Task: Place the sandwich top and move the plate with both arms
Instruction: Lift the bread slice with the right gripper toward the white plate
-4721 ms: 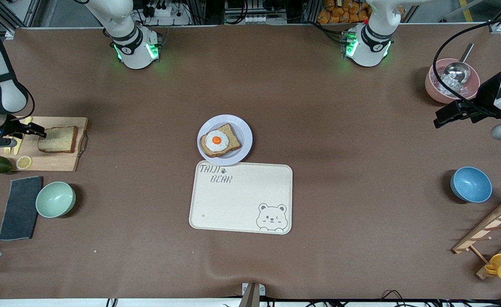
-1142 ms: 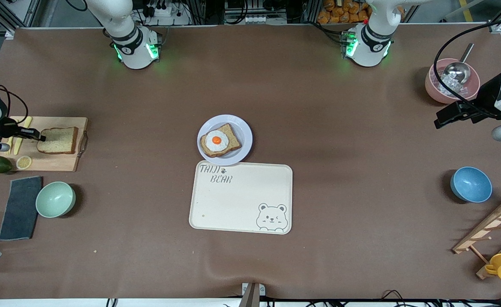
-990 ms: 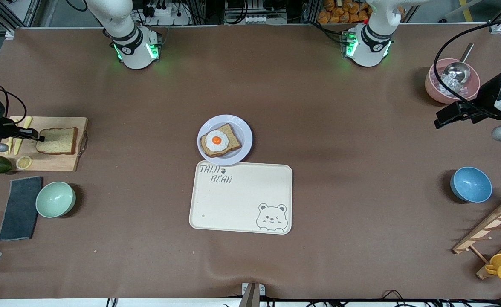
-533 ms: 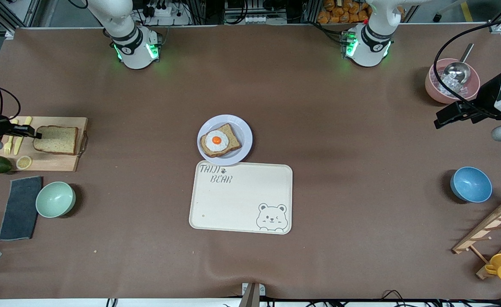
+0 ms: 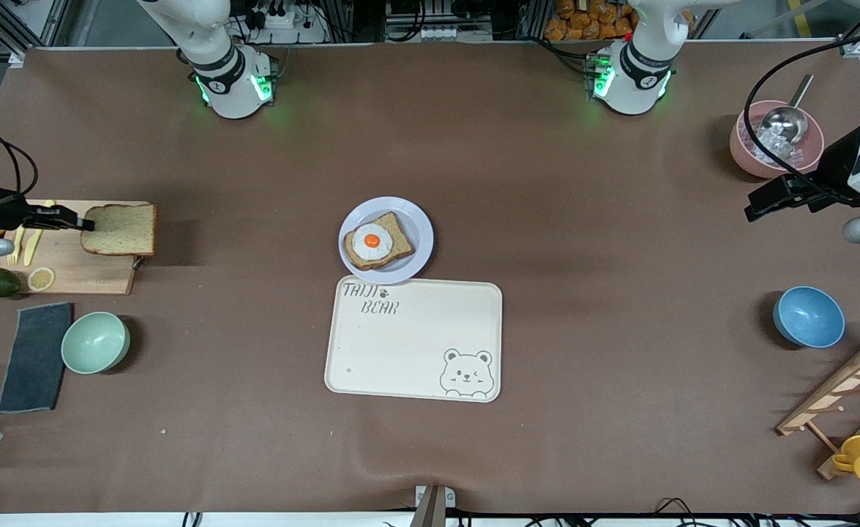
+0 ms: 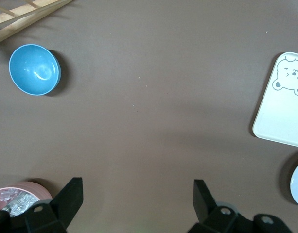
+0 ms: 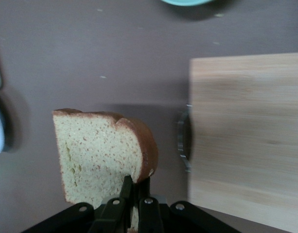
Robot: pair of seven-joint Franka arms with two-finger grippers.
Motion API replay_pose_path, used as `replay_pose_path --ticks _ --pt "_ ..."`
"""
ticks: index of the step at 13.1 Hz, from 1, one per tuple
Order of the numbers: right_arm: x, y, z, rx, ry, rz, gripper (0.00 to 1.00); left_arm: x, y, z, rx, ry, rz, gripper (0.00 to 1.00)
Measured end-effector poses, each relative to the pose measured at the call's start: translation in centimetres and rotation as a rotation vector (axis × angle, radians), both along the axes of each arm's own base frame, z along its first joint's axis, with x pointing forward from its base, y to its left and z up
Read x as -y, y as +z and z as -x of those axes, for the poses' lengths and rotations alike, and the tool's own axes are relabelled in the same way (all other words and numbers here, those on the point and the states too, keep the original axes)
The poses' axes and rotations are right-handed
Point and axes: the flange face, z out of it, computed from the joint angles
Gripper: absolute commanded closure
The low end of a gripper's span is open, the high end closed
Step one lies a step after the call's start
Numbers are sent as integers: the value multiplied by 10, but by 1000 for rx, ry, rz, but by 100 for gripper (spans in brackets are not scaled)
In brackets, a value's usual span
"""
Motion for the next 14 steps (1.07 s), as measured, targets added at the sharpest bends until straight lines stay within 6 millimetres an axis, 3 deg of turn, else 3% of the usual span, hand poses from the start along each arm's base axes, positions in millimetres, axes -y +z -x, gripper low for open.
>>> replay_pose_path --ticks 3,9,11,14 --pt "-66 18 -26 -33 -72 -31 100 0 0 0 0 0 0 0" --pt "-204 15 -58 -94 -202 -99 100 4 0 0 0 -7 0 0" --pt "-257 21 -62 -119 -237 -97 100 4 0 0 0 -6 0 0" --pt "-320 40 -58 -131 -243 -92 100 3 0 0 0 -6 0 0"
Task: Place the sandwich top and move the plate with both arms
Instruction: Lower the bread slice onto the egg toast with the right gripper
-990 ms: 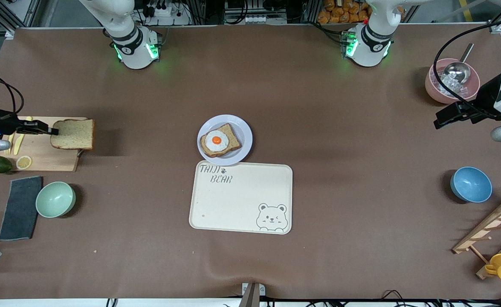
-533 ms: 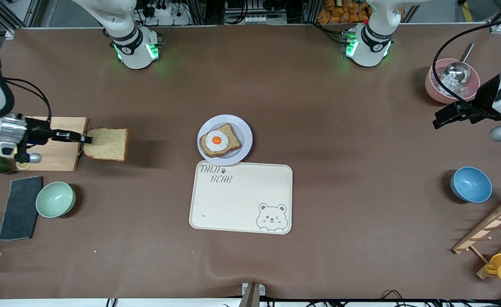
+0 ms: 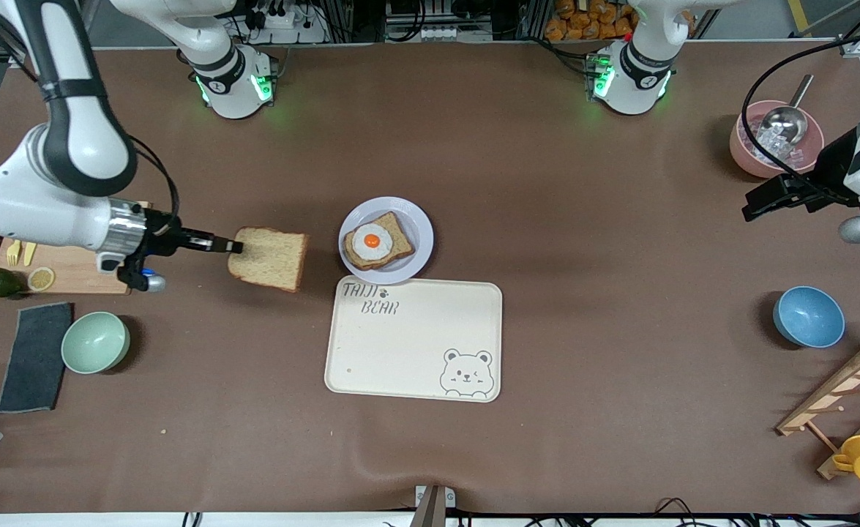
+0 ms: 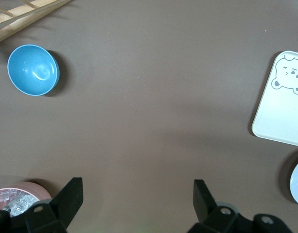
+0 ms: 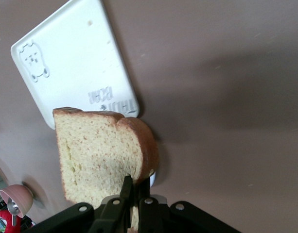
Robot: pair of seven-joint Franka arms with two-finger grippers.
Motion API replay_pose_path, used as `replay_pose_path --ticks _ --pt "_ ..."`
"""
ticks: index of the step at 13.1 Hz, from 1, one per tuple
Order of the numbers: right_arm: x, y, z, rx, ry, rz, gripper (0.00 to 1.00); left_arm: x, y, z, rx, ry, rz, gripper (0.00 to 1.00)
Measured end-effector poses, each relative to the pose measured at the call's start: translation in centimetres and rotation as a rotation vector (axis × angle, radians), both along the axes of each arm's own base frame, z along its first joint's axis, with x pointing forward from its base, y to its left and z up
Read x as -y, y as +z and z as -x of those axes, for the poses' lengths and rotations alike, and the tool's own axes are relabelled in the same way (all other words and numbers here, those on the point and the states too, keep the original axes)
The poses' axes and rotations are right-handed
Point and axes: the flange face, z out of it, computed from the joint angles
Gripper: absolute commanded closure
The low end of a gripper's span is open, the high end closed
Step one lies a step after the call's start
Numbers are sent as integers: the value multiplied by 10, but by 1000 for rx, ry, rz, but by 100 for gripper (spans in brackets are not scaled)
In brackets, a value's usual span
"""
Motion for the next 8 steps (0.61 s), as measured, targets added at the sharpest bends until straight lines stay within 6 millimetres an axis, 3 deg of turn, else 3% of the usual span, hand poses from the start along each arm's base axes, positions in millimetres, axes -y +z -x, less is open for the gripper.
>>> replay_pose_path --ticks 3,8 --pt "-51 16 12 0 39 7 100 0 0 0 0 -1 0 0" --pt "-139 4 40 45 111 67 100 0 0 0 1 0 0 0"
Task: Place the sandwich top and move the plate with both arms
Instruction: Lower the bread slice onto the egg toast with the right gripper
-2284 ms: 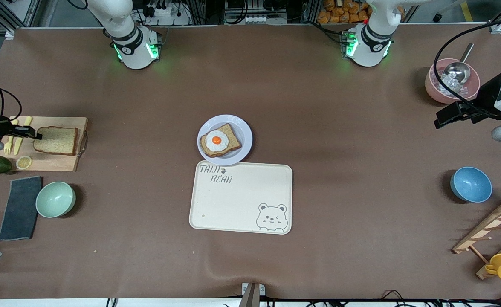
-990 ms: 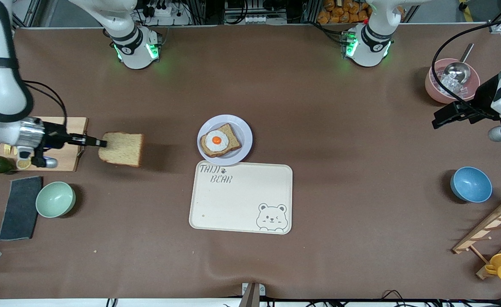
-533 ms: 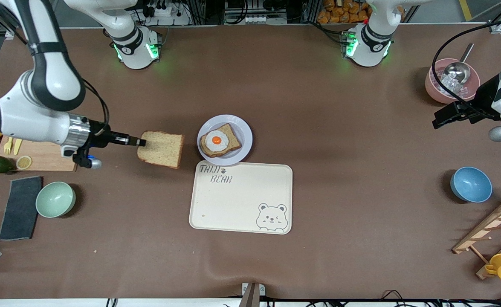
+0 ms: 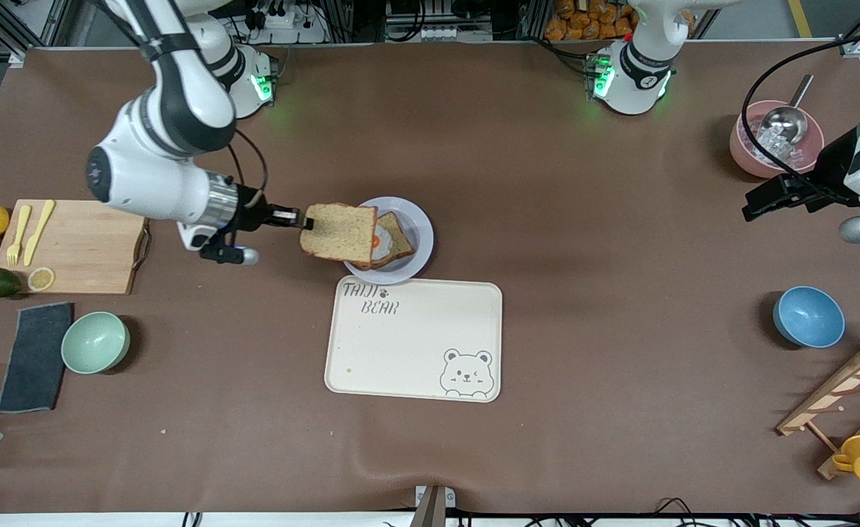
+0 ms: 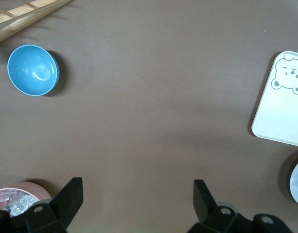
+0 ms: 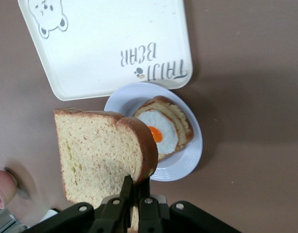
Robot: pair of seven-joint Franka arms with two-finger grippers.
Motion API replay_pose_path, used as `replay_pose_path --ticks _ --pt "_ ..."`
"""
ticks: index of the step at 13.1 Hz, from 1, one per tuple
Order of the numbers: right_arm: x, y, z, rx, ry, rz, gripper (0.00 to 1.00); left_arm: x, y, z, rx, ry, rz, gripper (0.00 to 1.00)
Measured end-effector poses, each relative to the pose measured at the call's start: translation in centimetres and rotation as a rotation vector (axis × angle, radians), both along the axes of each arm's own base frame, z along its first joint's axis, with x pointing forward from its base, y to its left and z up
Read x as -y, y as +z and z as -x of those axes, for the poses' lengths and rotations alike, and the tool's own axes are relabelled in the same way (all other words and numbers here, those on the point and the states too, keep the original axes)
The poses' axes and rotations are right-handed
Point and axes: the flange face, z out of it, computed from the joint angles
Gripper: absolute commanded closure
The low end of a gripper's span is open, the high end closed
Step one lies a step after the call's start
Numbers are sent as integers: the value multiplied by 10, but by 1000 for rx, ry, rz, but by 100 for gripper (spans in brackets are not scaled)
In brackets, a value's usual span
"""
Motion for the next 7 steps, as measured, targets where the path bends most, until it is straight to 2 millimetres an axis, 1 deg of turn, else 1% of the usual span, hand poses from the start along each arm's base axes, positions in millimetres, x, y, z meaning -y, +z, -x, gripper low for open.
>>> replay_pose_path --ticks 2,4,6,7 --pt "-12 -6 6 30 81 65 100 0 0 0 0 0 0 0" --pt "-22 -15 12 48 168 85 100 0 0 0 0 0 0 0" --pt "-31 -29 18 58 258 82 100 0 0 0 0 0 0 0" --pt "-40 -40 22 62 308 84 100 0 0 0 0 0 0 0"
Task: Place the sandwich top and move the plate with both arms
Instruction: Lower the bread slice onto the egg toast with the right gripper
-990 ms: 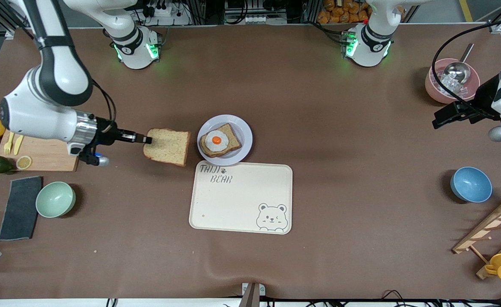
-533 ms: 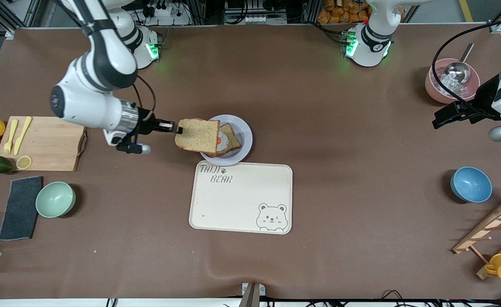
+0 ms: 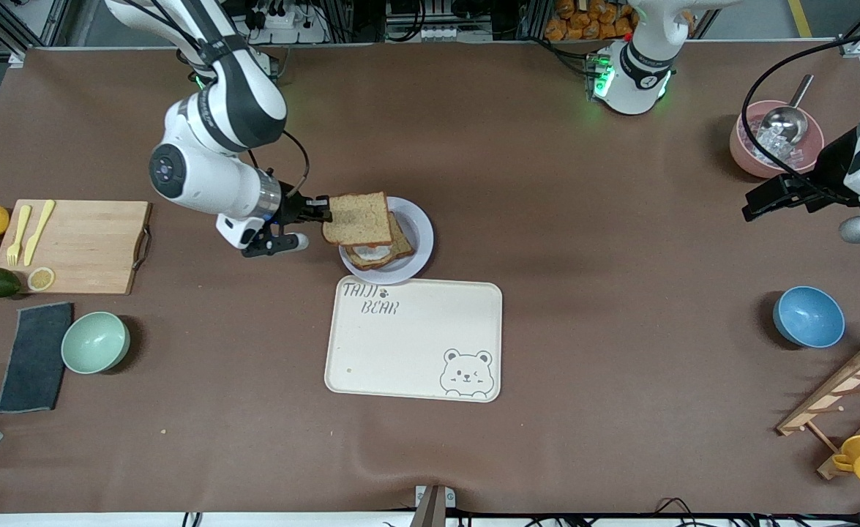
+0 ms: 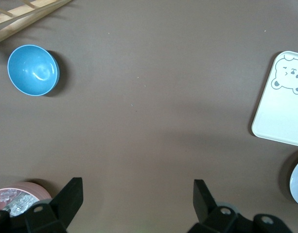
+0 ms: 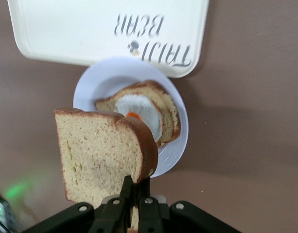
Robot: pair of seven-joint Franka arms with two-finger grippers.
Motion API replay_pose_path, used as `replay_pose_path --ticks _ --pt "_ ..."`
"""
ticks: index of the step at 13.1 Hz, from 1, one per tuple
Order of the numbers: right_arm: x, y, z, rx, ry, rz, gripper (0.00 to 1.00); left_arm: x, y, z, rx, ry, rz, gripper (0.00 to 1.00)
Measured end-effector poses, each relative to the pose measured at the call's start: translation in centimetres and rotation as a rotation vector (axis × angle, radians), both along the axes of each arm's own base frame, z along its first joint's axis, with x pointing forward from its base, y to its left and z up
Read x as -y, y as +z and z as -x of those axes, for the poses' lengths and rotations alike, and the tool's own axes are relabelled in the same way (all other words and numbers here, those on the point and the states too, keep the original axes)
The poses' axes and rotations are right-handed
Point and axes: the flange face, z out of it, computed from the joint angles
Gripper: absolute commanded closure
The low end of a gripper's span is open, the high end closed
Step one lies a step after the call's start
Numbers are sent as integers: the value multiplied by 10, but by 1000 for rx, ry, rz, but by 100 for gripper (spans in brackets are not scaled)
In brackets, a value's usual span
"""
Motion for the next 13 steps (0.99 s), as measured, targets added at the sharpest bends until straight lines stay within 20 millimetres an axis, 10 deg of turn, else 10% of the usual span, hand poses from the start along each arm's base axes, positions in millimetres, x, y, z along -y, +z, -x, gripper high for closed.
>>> replay_pose_path --ticks 8,13 --pt "-45 -87 14 47 226 59 100 -1 0 0 0 1 0 0" --pt "-34 -91 1 64 245 94 100 -1 0 0 0 1 0 0"
